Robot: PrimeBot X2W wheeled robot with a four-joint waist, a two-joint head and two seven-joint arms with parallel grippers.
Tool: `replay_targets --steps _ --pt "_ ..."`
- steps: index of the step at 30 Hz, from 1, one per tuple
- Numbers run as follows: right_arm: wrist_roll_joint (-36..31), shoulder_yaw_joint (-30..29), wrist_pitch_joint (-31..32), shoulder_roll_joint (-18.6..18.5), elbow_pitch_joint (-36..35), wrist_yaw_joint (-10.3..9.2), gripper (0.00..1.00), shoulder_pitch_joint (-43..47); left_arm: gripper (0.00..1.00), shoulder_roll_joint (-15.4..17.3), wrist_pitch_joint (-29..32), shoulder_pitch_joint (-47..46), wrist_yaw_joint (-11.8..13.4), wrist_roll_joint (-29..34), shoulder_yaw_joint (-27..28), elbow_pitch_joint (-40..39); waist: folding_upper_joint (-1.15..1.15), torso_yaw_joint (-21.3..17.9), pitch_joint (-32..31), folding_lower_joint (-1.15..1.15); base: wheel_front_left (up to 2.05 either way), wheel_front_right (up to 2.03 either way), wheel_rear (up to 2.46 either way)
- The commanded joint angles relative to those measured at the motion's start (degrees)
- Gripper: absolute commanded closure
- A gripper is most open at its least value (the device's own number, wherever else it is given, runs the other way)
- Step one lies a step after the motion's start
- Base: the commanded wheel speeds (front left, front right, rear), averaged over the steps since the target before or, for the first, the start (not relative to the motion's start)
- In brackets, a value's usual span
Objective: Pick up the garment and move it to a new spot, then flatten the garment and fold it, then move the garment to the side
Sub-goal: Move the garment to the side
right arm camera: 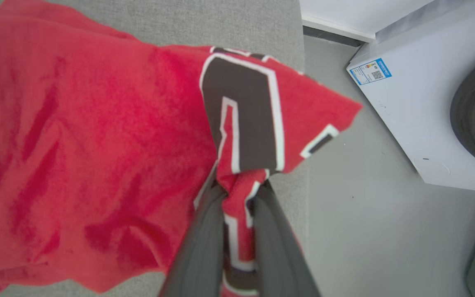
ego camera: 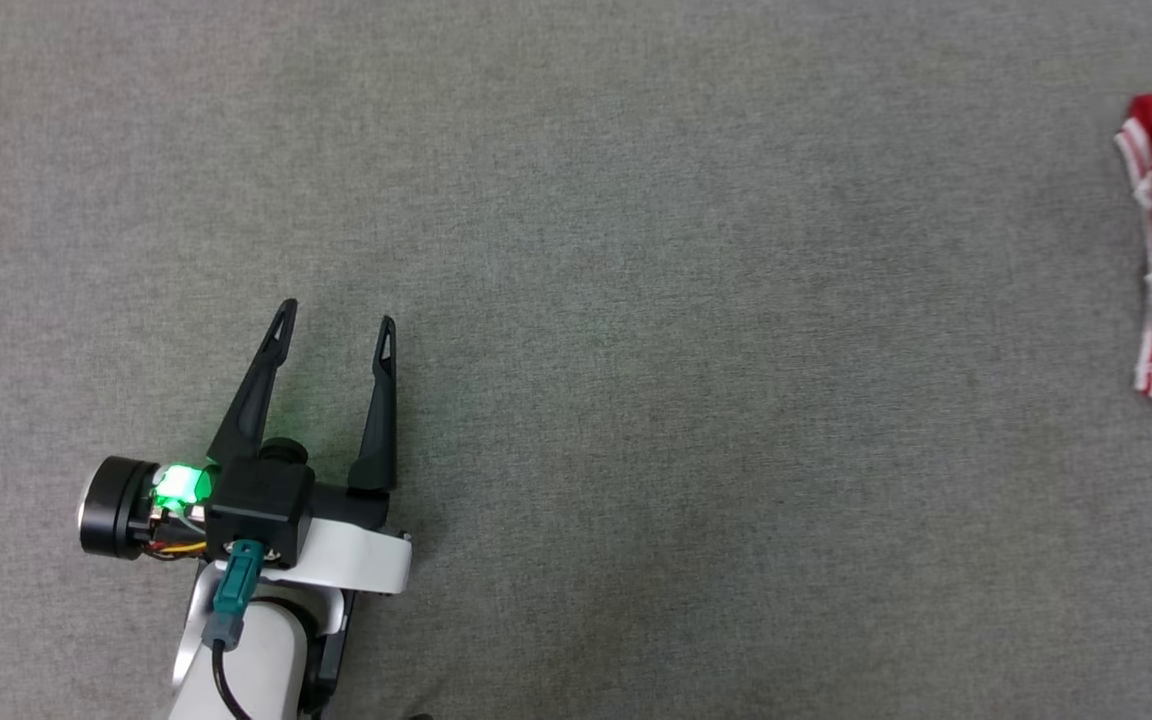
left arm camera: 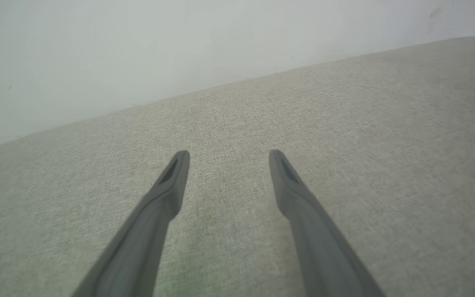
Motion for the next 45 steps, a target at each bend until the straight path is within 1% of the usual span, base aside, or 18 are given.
replay_targets --steps 1,3,5,7,9,11,12,13,14,18,22,25,30,35,37,40,45 --pt "-0.67 -1.09 -0.04 0.14 1.02 -0.09 1.0 -1.19 0.0 0.14 -0.27 -0.89 0.23 0.06 -0.19 -0.26 0.0 0.56 0.82 -0.01 0.0 0.0 0.0" --pt "-1.86 -3.71 0.12 1.01 3.38 -0.09 1.0 -1.84 0.0 0.2 -0.27 -1.07 0.26 -0.04 -0.36 -0.28 0.0 0.82 1.33 -0.01 0.0 0.0 0.0" --pt "-3.77 -5.49 -0.67 0.81 4.79 -0.09 1.0 -2.2 0.0 0.27 -0.27 -1.32 0.42 -0.18 -0.51 -0.27 0.0 1.06 1.68 -0.01 0.0 0.0 0.0" --pt "-5.18 -6.58 -1.42 1.23 5.63 -0.09 1.0 -2.15 0.0 0.35 -0.27 -1.59 0.55 -0.3 -0.64 -0.25 0.0 1.22 1.89 -0.01 0.0 0.0 0.0" --pt "-5.34 -7.98 -1.47 2.5 6.4 -0.09 1.0 -1.77 0.0 0.43 -0.27 -1.77 0.69 -0.39 -0.76 -0.17 0.0 1.33 2.04 -0.01 0.0 0.0 0.0" --pt "-6.75 -9.48 -2.9 2.92 6.6 -0.09 1.0 -1.91 0.0 0.47 -0.27 -1.82 0.82 -0.4 -0.8 -0.09 0.0 1.29 2.02 -0.01 0.0 0.0 0.0" --pt "-7.59 -9.99 -3.46 3.33 6.9 -0.09 0.56 -1.88 0.0 0.47 -0.27 -1.72 0.91 -0.49 -0.87 0.01 0.0 1.26 1.85 -0.01 0.0 0.0 0.0" --pt "-8.58 -10.56 -4.07 3.82 7.13 -0.09 0.0 -1.89 0.0 0.48 -0.27 -1.58 0.94 -0.57 -0.88 0.12 0.0 1.22 1.64 -0.01 0.0 0.0 0.0" --pt "-11.11 -11.76 -5.9 5.3 6.85 -0.09 0.0 -1.7 0.0 0.49 -0.27 -0.89 1.22 -0.7 -0.99 0.51 0.0 1.0 0.3 -0.01 0.0 0.0 0.0" --pt "-14.39 -13.15 -8.86 6.43 5.3 -0.09 0.0 -0.73 0.0 0.19 -0.27 0.24 1.58 -1.0 -1.27 0.74 0.0 0.91 -2.56 -0.01 0.0 0.0 0.0" --pt "-17.16 -14.13 -14.0 7.9 1.92 -0.08 0.0 0.45 0.0 -0.22 -0.27 1.79 1.92 -1.43 -1.38 1.04 0.0 1.09 -6.05 -0.01 0.0 0.0 0.0" --pt "-19.44 -16.04 -20.09 9.16 -1.71 -0.09 0.0 1.51 0.0 -0.63 -0.27 3.33 2.19 -1.93 -1.23 1.24 0.0 1.52 -8.65 -0.01 0.0 0.0 0.0" --pt "-22.5 -19.57 -29.74 13.82 -7.75 -0.09 0.0 4.72 0.0 -1.13 -0.27 5.53 2.32 -2.47 -0.73 1.65 0.0 2.63 -12.38 -0.01 0.0 0.0 0.0" --pt "-24.79 -20.63 -36.43 20.19 -15.06 -0.08 0.0 9.29 0.0 -1.75 -0.27 7.29 2.13 -2.92 -0.31 2.09 0.0 4.01 -15.43 -0.01 0.0 0.0 0.0" --pt "-25.47 -21.35 -38.68 23.45 -18.0 -0.08 0.0 11.33 0.0 -2.07 -0.27 7.86 1.93 -3.18 -0.19 2.41 0.0 4.8 -16.85 -0.01 0.0 0.0 0.0" --pt "-26.03 -21.45 -40.92 27.97 -21.56 -0.08 0.0 15.22 0.0 -2.27 -0.27 8.93 1.91 -3.48 0.22 2.73 0.0 5.69 -18.79 -0.01 0.0 0.0 0.0" --pt "-26.74 -19.35 -43.4 34.71 -25.42 -0.08 0.0 21.36 0.0 -2.56 -0.27 10.52 1.59 -3.59 0.82 3.22 0.0 6.81 -21.55 -0.01 0.0 0.0 0.0"
